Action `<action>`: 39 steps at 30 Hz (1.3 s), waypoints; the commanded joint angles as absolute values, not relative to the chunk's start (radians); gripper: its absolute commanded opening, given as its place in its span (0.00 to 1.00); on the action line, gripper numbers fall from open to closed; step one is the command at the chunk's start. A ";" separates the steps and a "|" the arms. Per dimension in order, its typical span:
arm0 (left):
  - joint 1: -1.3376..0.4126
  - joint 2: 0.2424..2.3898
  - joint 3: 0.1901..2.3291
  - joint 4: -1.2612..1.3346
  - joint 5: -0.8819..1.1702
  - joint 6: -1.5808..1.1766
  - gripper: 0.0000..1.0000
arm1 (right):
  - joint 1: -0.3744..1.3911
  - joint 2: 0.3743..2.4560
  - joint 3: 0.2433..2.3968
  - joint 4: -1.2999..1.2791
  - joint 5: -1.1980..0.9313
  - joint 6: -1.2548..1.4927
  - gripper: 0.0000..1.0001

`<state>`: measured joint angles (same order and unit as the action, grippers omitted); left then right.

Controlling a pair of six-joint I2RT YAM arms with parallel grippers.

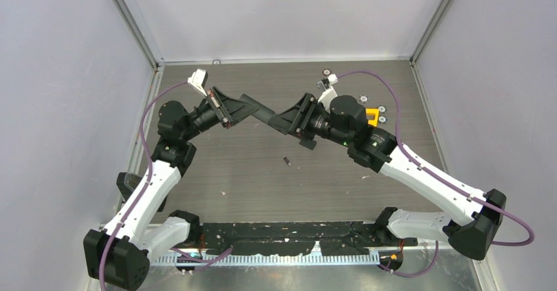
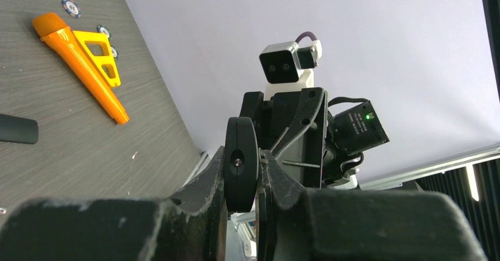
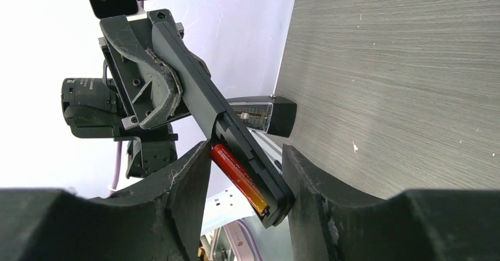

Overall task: Load the batteries into the remote control
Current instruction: Load the battery into the remote control.

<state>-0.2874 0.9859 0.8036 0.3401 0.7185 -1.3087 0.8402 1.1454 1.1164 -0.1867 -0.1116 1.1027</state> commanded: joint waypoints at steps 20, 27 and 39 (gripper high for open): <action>-0.290 0.956 0.773 0.408 0.683 -1.371 0.00 | 0.838 1.145 1.096 -0.007 -0.189 1.119 0.45; -0.290 0.955 0.758 0.420 0.681 -1.377 0.00 | 0.838 1.086 1.039 0.093 -0.130 1.123 0.78; -0.290 0.962 0.743 0.496 0.683 -1.420 0.00 | 0.830 1.040 0.976 0.120 -0.119 1.174 0.50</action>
<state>-0.2878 0.9638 0.7532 0.4168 0.6823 -1.4052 0.8322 1.0634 0.9733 0.0425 -0.1219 1.1442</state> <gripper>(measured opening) 0.179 0.535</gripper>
